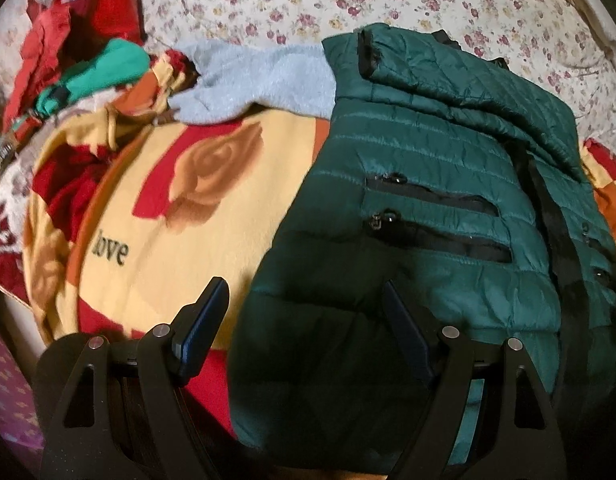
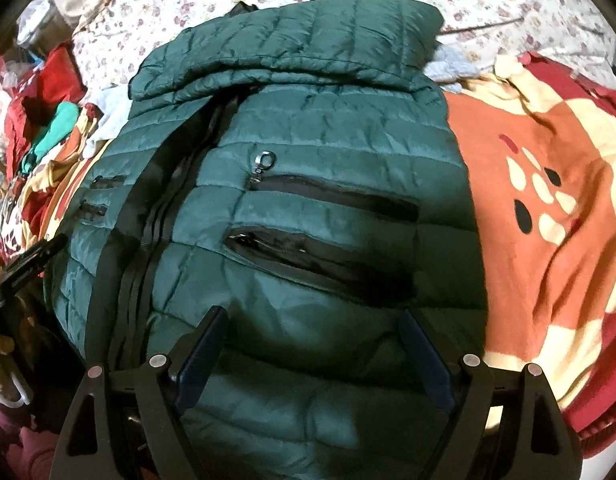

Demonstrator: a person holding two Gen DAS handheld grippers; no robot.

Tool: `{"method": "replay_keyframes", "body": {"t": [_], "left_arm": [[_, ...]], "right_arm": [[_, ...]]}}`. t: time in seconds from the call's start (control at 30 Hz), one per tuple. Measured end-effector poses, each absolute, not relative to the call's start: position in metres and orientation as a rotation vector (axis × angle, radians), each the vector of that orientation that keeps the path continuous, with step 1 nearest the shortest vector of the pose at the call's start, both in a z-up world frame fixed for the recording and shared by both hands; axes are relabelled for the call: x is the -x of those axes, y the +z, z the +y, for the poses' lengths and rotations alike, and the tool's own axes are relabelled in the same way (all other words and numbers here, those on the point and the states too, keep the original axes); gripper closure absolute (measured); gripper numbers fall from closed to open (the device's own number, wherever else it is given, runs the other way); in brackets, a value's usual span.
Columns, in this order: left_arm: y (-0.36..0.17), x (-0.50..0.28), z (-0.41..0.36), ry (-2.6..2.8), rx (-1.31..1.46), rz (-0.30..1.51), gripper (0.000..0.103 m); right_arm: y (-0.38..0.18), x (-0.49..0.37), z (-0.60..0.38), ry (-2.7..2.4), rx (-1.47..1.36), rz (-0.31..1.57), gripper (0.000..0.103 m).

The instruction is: Fold large clothes

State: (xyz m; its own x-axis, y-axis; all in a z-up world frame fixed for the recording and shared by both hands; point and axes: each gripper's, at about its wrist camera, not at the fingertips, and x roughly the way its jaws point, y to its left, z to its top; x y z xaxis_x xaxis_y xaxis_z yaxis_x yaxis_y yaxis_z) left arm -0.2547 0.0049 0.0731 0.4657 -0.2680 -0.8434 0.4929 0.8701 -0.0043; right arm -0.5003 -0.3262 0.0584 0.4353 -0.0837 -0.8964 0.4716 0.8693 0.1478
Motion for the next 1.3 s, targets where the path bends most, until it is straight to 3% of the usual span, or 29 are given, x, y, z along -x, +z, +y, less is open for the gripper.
{"method": "replay_keyframes", "body": {"t": [0.4, 0.47, 0.67, 0.97, 1.3], "left_arm": [[0.058, 0.238, 0.035, -0.53, -0.09, 1.138, 0.023], [0.058, 0.236, 0.039, -0.534, -0.059, 1.151, 0.023], [0.051, 0.234, 0.041, -0.56, -0.031, 1.183, 0.015], [0.05, 0.222, 0.05, -0.587, 0.064, 1.265, 0.015], [0.045, 0.242, 0.033, -0.631, -0.105, 1.25, 0.014]], "right_arm": [[0.052, 0.53, -0.357, -0.457, -0.509, 1.09, 0.018], [0.049, 0.537, -0.362, -0.469, -0.532, 1.097, 0.012], [0.028, 0.55, -0.373, -0.42, -0.665, 1.125, 0.012], [0.026, 0.557, -0.362, -0.289, -0.7, 1.147, 0.012], [0.02, 0.567, -0.349, -0.174, -0.724, 1.187, 0.012]]}}
